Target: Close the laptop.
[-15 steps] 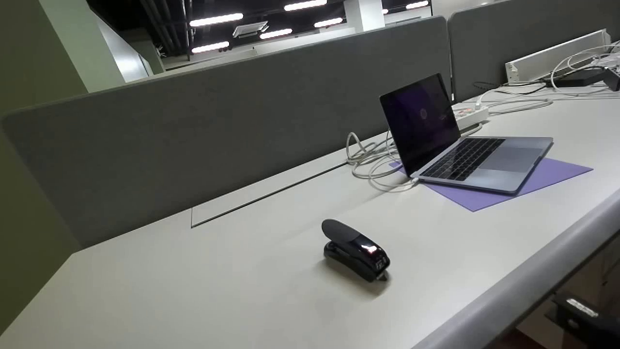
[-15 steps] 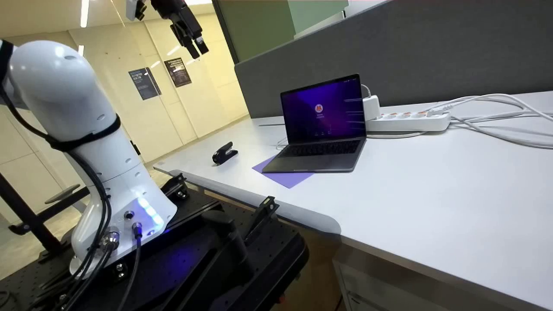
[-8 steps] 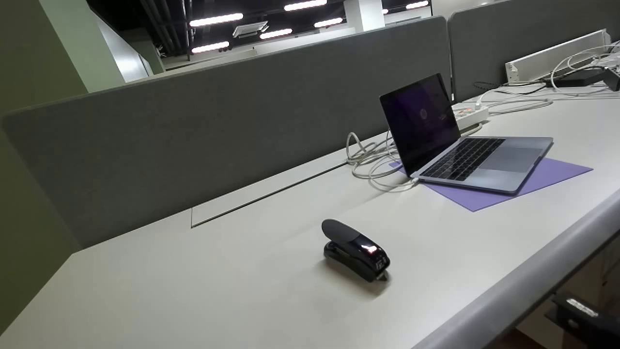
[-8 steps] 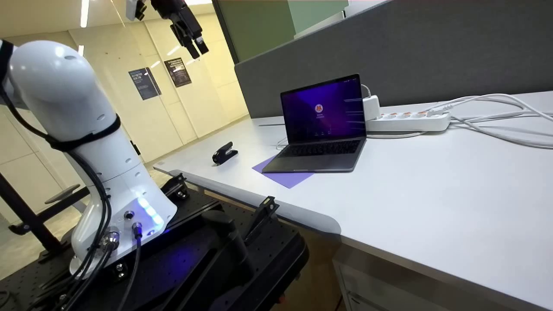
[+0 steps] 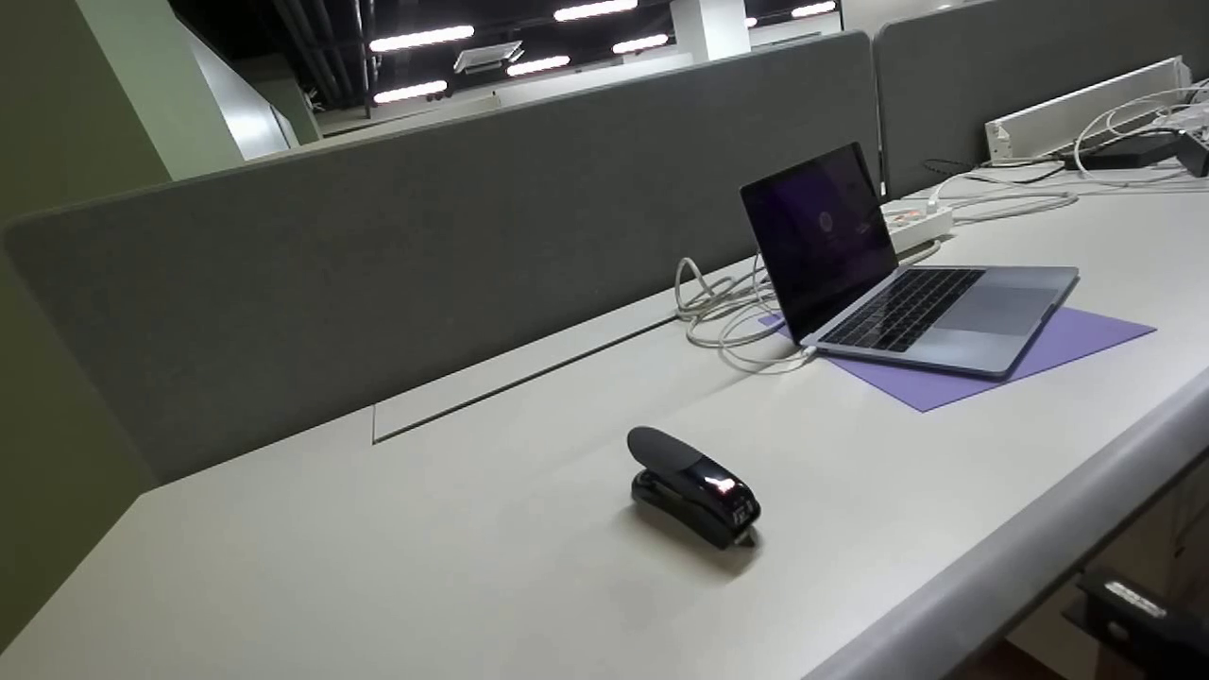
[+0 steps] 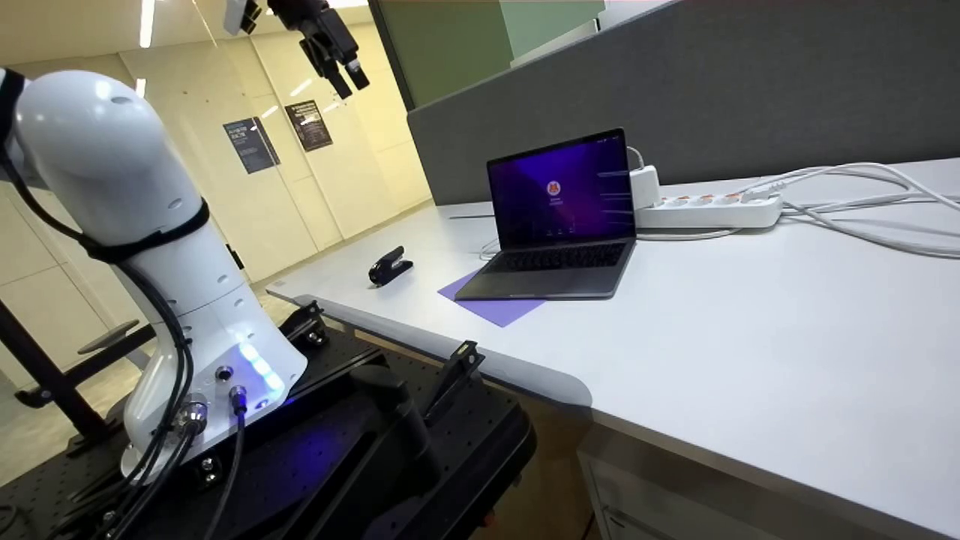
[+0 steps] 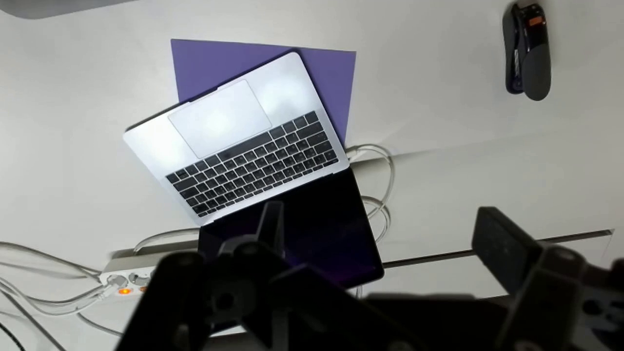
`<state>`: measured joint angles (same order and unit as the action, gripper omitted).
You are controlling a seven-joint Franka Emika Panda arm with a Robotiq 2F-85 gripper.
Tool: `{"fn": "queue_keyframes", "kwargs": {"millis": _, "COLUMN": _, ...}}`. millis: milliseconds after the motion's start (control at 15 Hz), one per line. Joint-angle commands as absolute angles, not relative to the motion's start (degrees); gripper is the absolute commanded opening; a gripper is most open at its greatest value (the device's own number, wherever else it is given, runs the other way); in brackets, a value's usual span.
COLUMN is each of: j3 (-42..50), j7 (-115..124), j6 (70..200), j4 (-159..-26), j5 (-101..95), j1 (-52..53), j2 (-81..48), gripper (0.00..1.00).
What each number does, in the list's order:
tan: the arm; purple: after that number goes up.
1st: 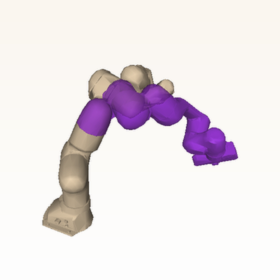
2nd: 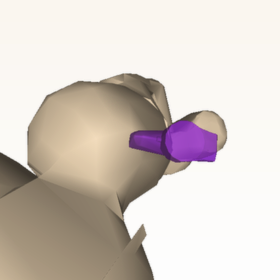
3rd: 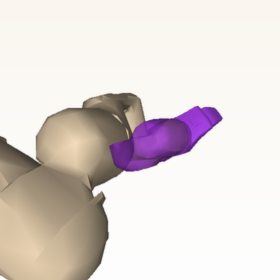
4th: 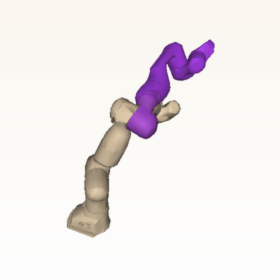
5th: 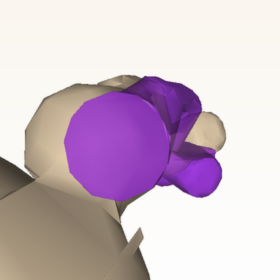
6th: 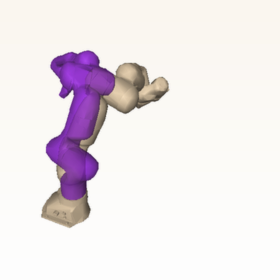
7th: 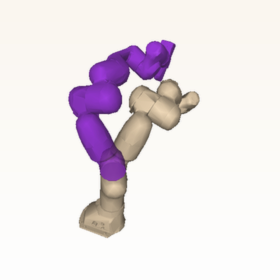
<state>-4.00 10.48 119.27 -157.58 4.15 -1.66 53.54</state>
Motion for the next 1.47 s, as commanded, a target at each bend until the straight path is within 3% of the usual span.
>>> {"fn": "queue_keyframes", "kwargs": {"millis": 0, "j3": 0.6, "j7": 3.7, "j6": 122.4, "j4": -154.2, "j5": 3.9, "j1": -1.4, "j2": 47.3, "gripper": 1.0}}
{"fn": "queue_keyframes", "kwargs": {"millis": 600, "j3": 16.3, "j7": -30.7, "j6": 114.2, "j4": -141.0, "j5": 10.2, "j1": 6.9, "j2": 31.4, "gripper": 1.0}}
{"fn": "queue_keyframes", "kwargs": {"millis": 1067, "j3": 14.8, "j7": -33.6, "j6": 112.1, "j4": -140.7, "j5": 10.4, "j1": 4.6, "j2": 30.4, "gripper": 1.0}}
{"fn": "queue_keyframes", "kwargs": {"millis": 1400, "j3": 15.5, "j7": -34.5, "j6": 121.3, "j4": -135.9, "j5": 8.1, "j1": 2.6, "j2": 20.8, "gripper": 1.0}}
